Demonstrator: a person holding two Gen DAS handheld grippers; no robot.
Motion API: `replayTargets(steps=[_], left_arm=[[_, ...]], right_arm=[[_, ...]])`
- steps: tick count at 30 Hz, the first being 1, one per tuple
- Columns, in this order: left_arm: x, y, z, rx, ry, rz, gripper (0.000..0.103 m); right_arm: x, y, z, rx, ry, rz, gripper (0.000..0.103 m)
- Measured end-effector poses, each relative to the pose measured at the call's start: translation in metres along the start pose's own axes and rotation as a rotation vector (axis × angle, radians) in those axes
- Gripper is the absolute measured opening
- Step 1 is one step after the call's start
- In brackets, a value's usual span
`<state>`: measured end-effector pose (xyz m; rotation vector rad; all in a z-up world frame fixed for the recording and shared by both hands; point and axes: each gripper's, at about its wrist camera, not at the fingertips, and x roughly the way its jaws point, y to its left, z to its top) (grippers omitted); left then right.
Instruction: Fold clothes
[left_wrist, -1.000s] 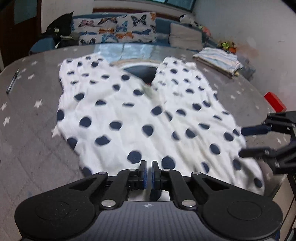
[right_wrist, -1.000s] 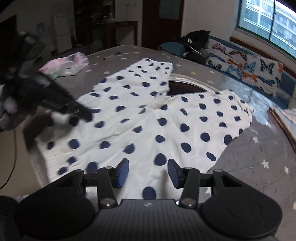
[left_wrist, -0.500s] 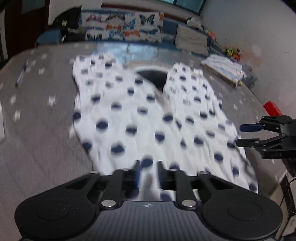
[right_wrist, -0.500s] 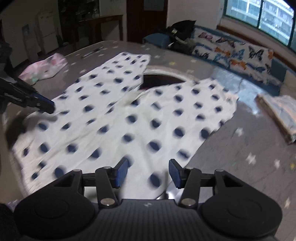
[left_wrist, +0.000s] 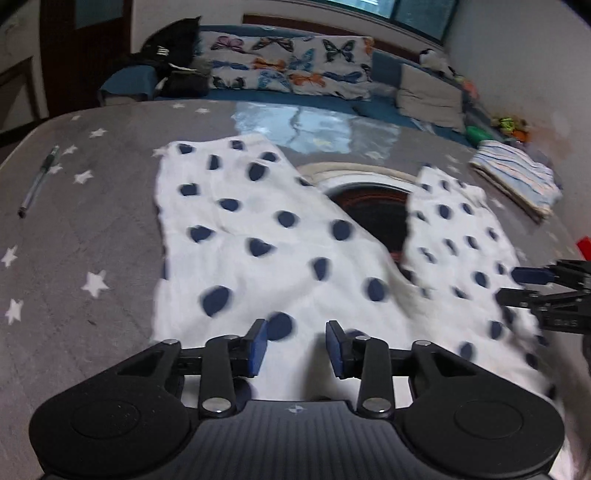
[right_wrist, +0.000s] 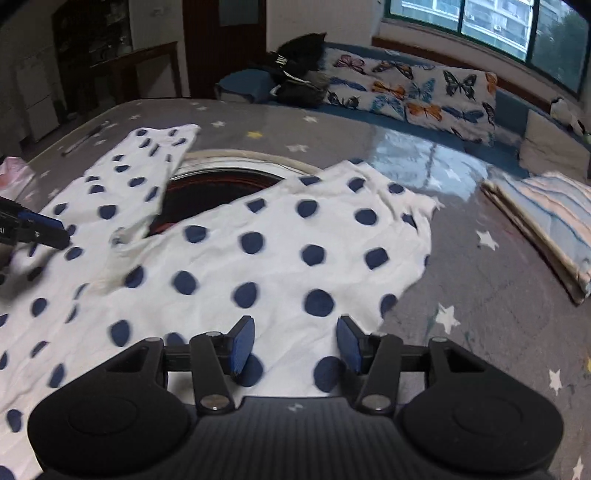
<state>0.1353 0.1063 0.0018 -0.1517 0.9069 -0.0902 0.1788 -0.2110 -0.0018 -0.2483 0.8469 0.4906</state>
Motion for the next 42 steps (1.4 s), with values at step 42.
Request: replayTargets(steps=[42], left_arm=[[-0.026,0.044,0.008,-0.189,-0.06,0.145,0.046]], right_arm=[[0.015,-0.009,0.068,-0.084,-0.019,-0.031,0.051]])
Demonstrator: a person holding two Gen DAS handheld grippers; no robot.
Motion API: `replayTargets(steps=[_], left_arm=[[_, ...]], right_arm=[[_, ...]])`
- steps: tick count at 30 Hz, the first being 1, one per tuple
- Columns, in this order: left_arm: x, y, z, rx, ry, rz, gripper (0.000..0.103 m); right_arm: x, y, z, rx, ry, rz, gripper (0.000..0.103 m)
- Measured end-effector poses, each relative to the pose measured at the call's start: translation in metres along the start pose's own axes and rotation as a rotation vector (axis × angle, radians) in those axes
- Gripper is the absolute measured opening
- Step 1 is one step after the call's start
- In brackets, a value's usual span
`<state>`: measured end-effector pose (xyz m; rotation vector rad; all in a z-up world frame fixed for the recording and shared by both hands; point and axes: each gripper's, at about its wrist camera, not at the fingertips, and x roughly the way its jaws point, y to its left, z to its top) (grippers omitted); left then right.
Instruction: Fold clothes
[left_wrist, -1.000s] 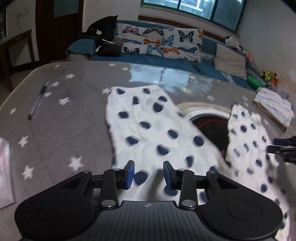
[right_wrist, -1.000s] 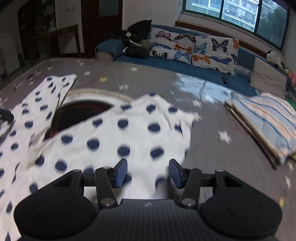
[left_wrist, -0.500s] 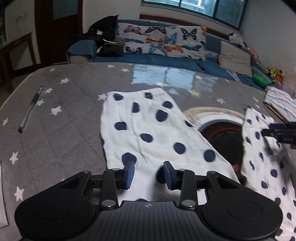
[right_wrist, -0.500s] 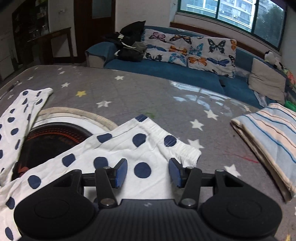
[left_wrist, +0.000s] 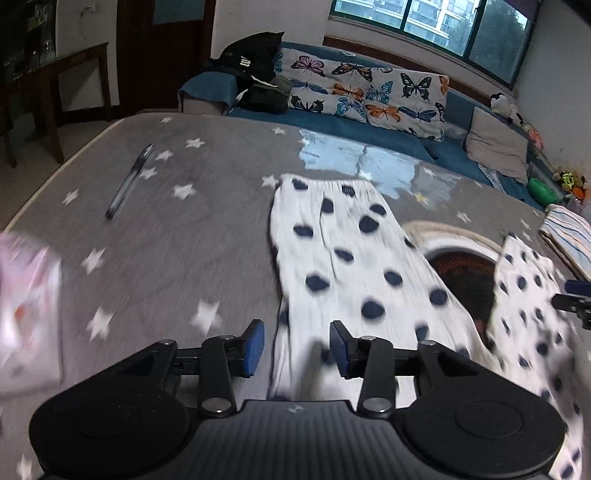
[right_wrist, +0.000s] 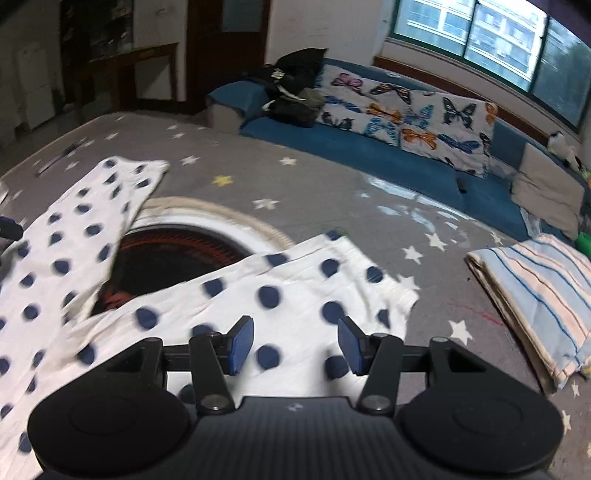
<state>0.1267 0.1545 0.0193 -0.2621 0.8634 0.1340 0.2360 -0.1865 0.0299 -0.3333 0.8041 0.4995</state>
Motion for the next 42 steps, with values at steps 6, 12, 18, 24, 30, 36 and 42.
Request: replayTargets(steps=[6,12,18,24,30,36,42], left_arm=[[-0.051,0.002,-0.047,-0.016,0.063,-0.075,0.049],[-0.103,-0.002,-0.091,-0.021,0.111,-0.144,0.053],[-0.115,-0.003,-0.122,-0.09,0.167,-0.189,0.051],[-0.111,0.002,-0.132,-0.173,0.184,-0.223,0.038],[-0.108,0.006,-0.137,-0.184,0.193,-0.207,0.011],[-0.108,0.016,-0.139,-0.217,0.21,-0.193,0.01],[-0.122,0.017,-0.132,-0.241,0.141,-0.22,0.055]], right_arm=[[-0.021,0.034,0.0,-0.072,0.01,0.044,0.051],[-0.038,0.067,0.013,-0.122,-0.006,0.087,0.051],[-0.04,0.095,0.029,-0.125,-0.012,0.122,0.051],[-0.027,0.122,0.046,-0.122,0.001,0.154,0.051],[-0.019,0.147,0.045,-0.118,0.013,0.218,0.051],[-0.015,0.168,0.03,-0.183,0.039,0.243,0.051],[-0.01,0.176,0.051,-0.182,0.032,0.258,0.051]])
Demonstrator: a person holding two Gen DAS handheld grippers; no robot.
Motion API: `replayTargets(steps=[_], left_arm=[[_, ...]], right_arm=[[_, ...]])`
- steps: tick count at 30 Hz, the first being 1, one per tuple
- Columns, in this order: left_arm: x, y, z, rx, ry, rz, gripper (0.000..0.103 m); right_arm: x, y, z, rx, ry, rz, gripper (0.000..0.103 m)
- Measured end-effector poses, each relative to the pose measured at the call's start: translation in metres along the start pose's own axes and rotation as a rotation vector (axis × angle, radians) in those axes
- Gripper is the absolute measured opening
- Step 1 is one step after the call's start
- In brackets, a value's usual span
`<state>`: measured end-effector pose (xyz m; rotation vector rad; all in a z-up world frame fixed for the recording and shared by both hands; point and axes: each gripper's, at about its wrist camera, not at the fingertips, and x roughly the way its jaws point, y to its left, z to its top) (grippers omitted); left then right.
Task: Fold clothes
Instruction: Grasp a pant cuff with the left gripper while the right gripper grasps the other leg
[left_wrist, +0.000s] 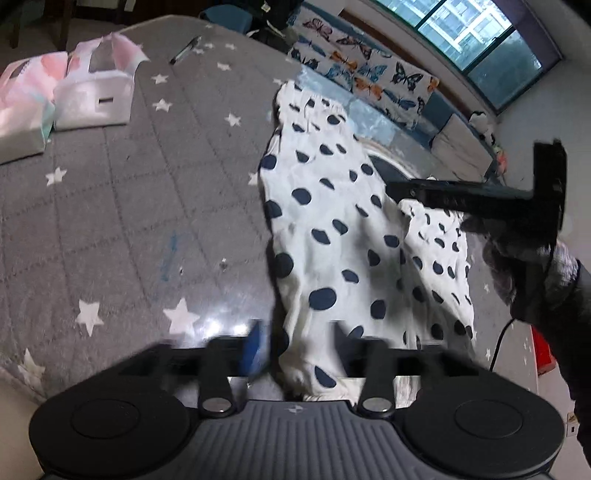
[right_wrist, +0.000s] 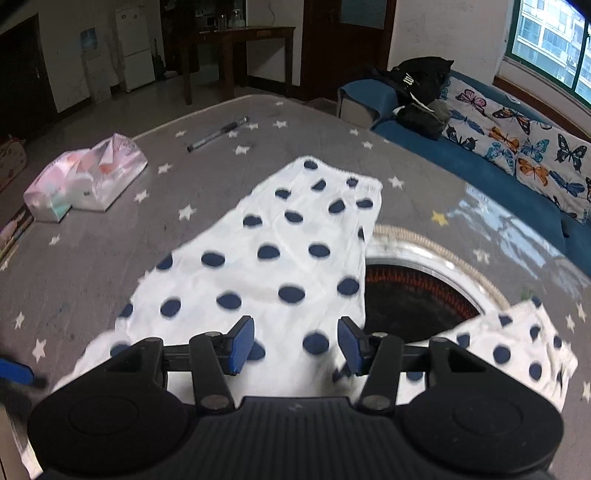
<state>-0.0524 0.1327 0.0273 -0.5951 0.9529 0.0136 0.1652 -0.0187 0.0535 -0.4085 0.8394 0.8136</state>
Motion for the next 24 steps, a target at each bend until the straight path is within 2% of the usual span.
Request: replayTargets(steps=[5,6,7,9,10,16,24], left_arm=[[0.021,0.003,-0.008,-0.025,0.049,-0.025,0.053],[0.023,0.005,-0.01,-0.032,0.047,-0.026,0.049],[0.022,0.006,-0.011,-0.03,0.037,-0.032,0.039],[0.023,0.007,-0.013,-0.037,0.05,-0.048,0.024],[0.024,0.009,-0.014,-0.043,0.055,-0.055,0.022],[0.027,0.014,-0.017,-0.051,0.054,-0.068,0.021],[0.03,0.016,-0.012,-0.038,0.059,-0.084,0.02]], right_arm=[[0.014,0.003,0.032,0.001,-0.013,0.008,0.051],[0.017,0.004,0.039,0.001,-0.016,0.01,0.051],[0.022,0.005,0.046,0.006,-0.02,0.013,0.051],[0.034,0.01,0.061,0.023,-0.028,0.025,0.051],[0.041,0.012,0.069,0.033,-0.032,0.036,0.051],[0.093,0.023,0.108,0.061,-0.01,0.015,0.051],[0.144,0.038,0.131,0.082,0.05,-0.011,0.05]])
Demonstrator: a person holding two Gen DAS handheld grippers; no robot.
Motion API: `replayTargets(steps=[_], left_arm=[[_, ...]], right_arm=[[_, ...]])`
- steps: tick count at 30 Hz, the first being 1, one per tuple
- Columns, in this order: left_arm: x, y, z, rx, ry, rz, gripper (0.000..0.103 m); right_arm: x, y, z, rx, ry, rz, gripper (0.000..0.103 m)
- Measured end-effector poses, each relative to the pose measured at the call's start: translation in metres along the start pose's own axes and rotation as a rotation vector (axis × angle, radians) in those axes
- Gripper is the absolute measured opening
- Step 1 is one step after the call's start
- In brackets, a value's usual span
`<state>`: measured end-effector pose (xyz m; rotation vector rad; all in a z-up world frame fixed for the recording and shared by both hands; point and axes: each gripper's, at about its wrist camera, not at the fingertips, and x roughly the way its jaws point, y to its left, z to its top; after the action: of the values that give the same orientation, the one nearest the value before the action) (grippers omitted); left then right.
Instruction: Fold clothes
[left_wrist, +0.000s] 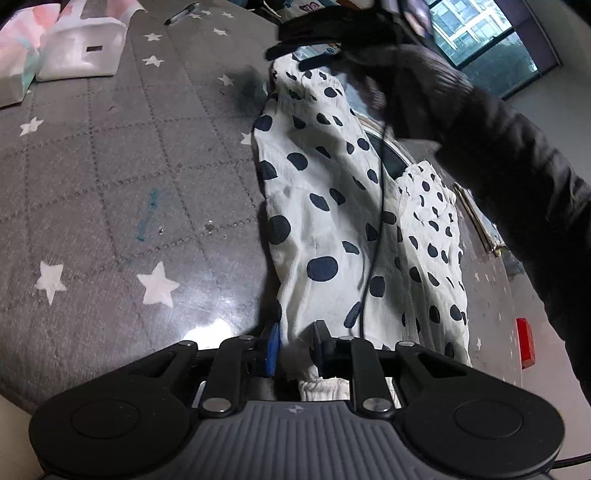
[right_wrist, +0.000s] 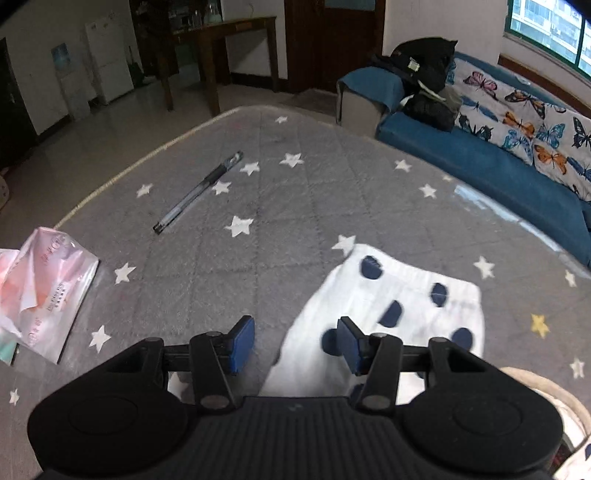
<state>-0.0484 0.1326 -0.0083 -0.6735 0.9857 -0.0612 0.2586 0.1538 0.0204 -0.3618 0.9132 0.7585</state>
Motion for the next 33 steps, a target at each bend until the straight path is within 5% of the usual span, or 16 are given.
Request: replayTargets(steps=[6,10,13,25,33], left_arm=[[0.002,0.001,0.001,0.018,0.002,-0.004,0.012],[0.002,0.0,0.001,0.038,0.001,-0.001,0.008],[0.0,-0.002,0.002,0.043,0.001,-0.001,0.006],[-0.023,-0.012,0.007,0.101,-0.059,-0.022,0.004],[-0.032,-0.033,0.011,0.169,-0.077,-0.083,0.003]], right_arm=[[0.016,0.014,-0.008,-0.065,0.011,-0.06,0.045],[0.009,0.012,-0.008,-0.048,-0.018,-0.068,0.009],[0.003,0.01,-0.007,-0.031,-0.039,-0.075,0.003],[-0.06,-0.023,0.0,0.055,-0.145,-0.059,0.002],[-0.124,-0.082,-0.017,0.156,-0.22,-0.076,0.002]])
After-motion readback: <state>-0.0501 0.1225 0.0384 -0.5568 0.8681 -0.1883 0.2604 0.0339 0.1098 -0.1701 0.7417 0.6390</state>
